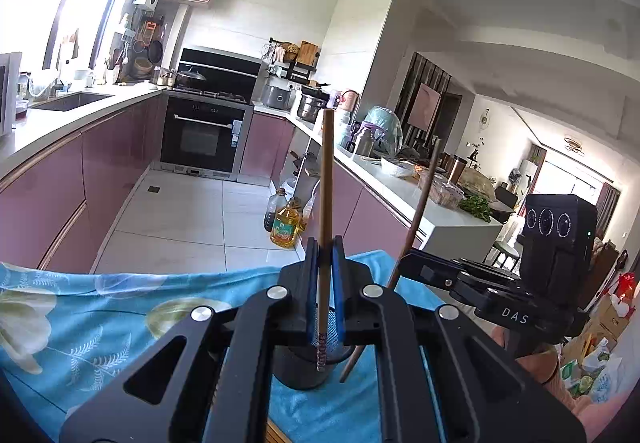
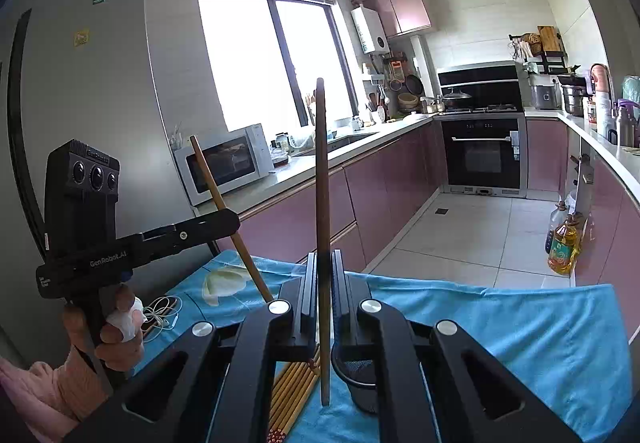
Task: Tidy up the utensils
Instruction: 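Lift both chopsticks upright and lower them into the black mesh cup with both grippers, then open the left gripper while the right gripper opens, releasing chopsticks into the cup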
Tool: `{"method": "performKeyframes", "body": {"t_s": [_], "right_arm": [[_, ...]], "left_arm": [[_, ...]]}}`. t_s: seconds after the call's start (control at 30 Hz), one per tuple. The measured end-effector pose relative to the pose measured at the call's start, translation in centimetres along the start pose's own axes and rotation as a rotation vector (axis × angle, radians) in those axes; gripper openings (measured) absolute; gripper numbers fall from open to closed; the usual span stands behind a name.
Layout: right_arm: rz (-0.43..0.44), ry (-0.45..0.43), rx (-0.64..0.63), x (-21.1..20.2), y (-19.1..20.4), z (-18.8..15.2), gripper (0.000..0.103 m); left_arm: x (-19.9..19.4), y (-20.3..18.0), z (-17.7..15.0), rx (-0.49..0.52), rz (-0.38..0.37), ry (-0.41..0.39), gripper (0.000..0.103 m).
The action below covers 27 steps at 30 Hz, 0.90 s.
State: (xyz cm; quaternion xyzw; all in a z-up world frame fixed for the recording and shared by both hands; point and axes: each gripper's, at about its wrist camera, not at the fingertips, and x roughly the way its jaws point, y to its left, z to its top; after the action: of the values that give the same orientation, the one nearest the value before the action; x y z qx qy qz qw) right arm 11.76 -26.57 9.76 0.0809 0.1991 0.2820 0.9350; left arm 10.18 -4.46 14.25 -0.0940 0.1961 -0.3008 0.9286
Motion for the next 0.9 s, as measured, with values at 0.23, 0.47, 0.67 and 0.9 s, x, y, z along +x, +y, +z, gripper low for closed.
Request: {"method": "performKeyframes", "body": {"t_s": [0.23, 0.47, 0.67, 0.9], "right_arm": [[-0.031, -0.025, 0.005, 0.6, -0.7, 1.1, 0.005], [-0.054, 0.063, 0.027, 3.0, -2.1, -0.8, 0.005], [-0.073, 0.190, 0.056, 5.5, -3.4, -2.9, 0.006], [-0.103, 0.221, 0.131, 6.5, -5.2, -4.3, 0.013]], "left_arm": [[2.4, -0.9, 1.0, 0.020, 0.019, 0.016, 0.007], [6.3, -0.6, -0.2, 0.046, 0.036, 0.100, 0.007], [9.4, 0.5, -2.4, 0.080, 0.041, 0.212, 0.008], [11.9, 2.5, -3.8, 0.072, 0.060, 0.260, 0.016]]}}
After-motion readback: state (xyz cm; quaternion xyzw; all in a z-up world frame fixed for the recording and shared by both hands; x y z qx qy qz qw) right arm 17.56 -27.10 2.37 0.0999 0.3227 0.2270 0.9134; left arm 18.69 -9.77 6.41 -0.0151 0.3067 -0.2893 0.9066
